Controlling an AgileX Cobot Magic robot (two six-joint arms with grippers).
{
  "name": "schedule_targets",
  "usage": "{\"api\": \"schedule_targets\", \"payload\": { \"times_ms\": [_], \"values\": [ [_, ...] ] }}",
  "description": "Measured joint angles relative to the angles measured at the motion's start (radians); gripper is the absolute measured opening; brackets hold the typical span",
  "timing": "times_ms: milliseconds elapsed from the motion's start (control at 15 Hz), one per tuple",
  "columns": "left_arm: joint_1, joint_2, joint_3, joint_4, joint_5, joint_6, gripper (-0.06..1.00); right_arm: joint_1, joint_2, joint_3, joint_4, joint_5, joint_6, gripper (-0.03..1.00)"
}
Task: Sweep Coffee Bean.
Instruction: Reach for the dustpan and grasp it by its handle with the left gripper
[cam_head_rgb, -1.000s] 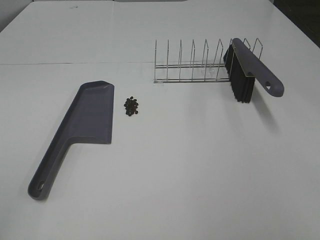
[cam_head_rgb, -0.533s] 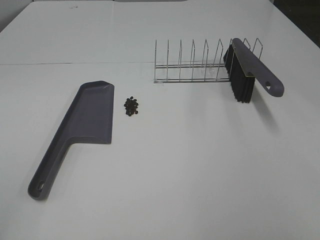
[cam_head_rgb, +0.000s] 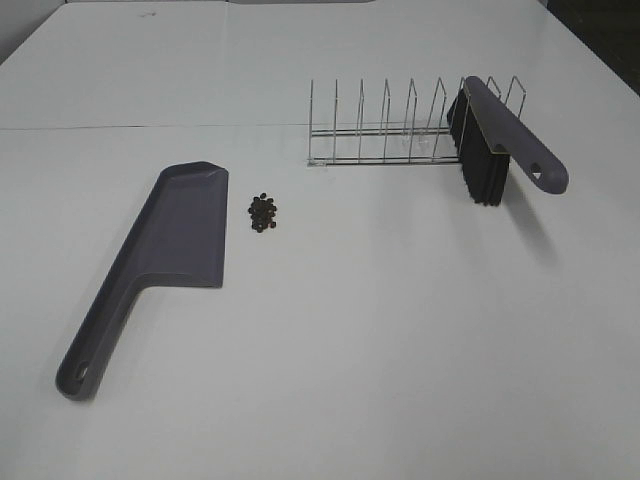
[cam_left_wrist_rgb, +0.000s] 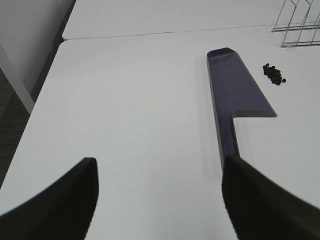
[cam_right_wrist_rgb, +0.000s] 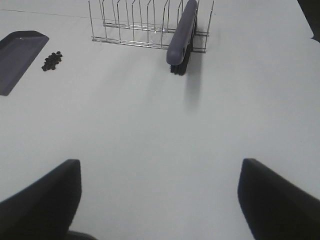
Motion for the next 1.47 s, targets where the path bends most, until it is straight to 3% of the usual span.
{"api": "schedule_targets", "payload": {
  "times_ms": [1467],
  "values": [
    [0.0, 0.0, 0.0, 0.0, 0.0, 0.0, 0.65, 0.0, 0.0, 0.0, 0.0, 0.0, 0.0, 0.73]
  ]
}}
